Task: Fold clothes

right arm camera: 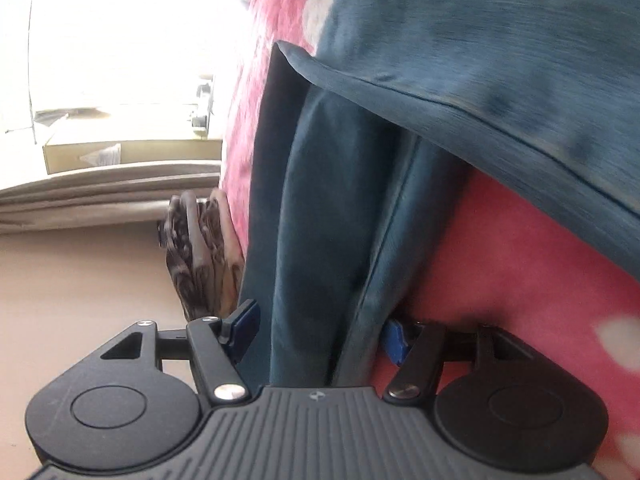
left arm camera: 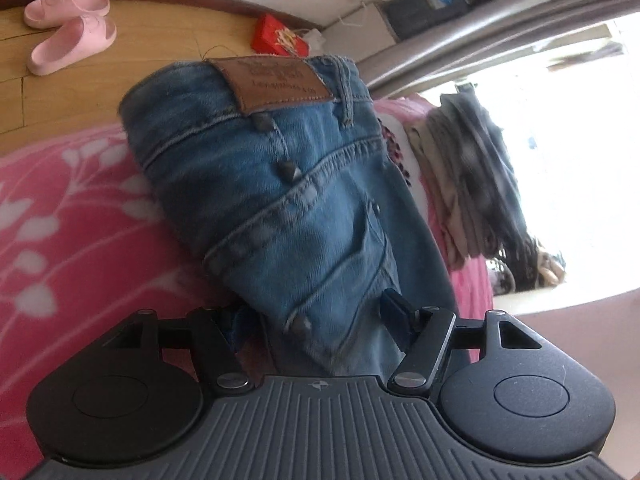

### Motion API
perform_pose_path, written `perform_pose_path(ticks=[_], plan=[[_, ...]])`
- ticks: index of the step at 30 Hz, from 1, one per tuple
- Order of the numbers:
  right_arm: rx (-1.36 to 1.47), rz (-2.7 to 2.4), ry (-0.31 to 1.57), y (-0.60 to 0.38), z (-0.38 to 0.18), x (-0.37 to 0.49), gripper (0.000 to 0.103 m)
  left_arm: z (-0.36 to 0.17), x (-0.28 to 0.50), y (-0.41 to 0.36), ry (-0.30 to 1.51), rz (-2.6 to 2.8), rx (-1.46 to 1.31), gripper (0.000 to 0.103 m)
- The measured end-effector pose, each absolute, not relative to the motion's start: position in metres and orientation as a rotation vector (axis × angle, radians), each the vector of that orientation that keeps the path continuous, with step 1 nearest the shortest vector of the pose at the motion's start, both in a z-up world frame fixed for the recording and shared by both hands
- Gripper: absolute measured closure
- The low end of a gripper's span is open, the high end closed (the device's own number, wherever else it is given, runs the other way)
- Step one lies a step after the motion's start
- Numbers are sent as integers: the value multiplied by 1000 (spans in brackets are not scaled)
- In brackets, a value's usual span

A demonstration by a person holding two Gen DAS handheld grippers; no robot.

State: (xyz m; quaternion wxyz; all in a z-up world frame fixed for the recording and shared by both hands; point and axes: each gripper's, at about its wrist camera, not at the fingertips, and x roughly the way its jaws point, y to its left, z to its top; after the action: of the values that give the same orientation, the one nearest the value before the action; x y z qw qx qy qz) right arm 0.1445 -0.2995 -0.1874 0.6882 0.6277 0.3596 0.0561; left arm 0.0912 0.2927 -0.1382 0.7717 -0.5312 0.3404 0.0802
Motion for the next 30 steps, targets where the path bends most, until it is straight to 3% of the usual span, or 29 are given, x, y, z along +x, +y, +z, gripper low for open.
perform_pose_path(ticks=[6,7,9,11,13,19,30], plan=[[1357,58,725,-281,-181,163,37,-135,91,282,714,270,-1137,40],[1330,39,717,-277,-179,165,40,-134,91,279,712,295,-1124,45],[1274,3,711,-270,-176,169,50,-131,91,273,711,345,-1093,53],[1230,-25,719,-270,-175,170,76,-128,89,269,704,382,-1075,67],[1208,-36,727,-271,-174,169,87,-124,87,267,693,397,-1051,74],[1089,-21,697,-266,-147,168,91,-108,79,259,663,383,-1009,84],[1088,34,705,-292,-114,79,91,-76,-11,245,679,294,-922,86]])
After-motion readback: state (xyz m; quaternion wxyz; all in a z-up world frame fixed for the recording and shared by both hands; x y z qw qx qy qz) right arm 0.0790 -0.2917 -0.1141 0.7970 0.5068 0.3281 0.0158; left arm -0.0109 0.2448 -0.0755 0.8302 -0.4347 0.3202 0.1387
